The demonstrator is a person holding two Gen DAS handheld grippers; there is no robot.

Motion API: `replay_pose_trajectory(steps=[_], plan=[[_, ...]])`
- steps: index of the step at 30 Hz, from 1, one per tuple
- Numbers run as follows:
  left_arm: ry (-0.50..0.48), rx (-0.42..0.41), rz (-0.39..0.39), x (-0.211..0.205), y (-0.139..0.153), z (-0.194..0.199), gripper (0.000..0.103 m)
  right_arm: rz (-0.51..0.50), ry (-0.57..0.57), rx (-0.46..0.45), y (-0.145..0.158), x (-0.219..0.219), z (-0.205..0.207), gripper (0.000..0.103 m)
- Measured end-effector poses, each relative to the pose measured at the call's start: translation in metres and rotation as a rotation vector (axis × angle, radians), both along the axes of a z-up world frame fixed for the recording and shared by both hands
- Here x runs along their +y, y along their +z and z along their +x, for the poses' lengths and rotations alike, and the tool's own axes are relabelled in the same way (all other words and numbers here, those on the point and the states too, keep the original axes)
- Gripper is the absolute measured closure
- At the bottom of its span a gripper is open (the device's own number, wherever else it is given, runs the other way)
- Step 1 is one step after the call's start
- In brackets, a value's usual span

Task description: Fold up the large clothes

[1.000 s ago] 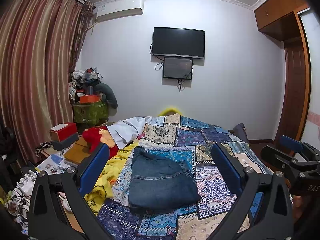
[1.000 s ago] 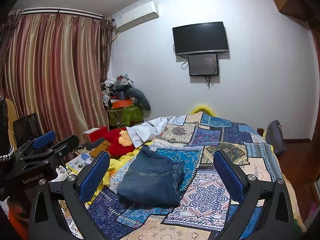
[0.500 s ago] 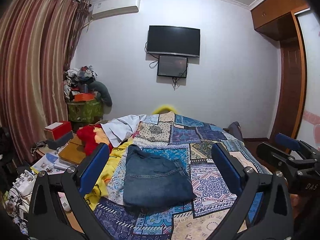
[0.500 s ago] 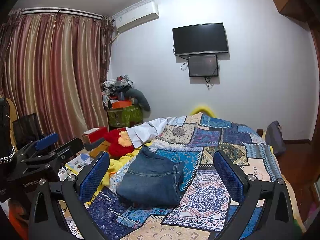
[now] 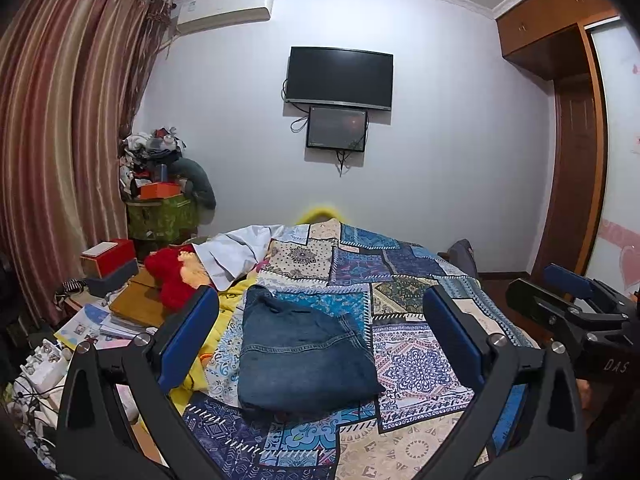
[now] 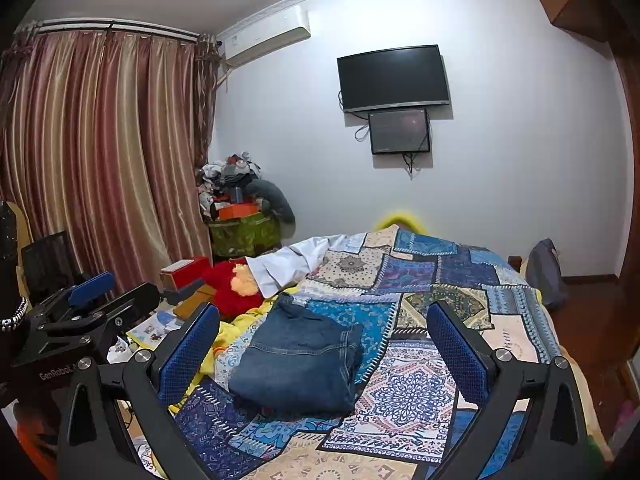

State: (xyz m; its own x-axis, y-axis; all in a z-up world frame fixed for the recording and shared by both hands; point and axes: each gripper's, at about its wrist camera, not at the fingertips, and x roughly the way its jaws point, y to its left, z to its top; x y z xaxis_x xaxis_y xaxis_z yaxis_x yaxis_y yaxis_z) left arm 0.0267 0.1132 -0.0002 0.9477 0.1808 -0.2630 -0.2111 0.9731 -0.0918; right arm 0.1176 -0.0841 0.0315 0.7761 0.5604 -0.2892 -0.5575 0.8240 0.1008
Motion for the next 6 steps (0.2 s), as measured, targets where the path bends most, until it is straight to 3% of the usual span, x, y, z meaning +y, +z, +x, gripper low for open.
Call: replay_pose_trajectory(steps=[6], plan=[[-0.006,0.005,0.013,-0.0048,0.0003,0.0009,0.000,0.004,-0.006,0.009,-0.0013,0.0001,0.0014,0.000]])
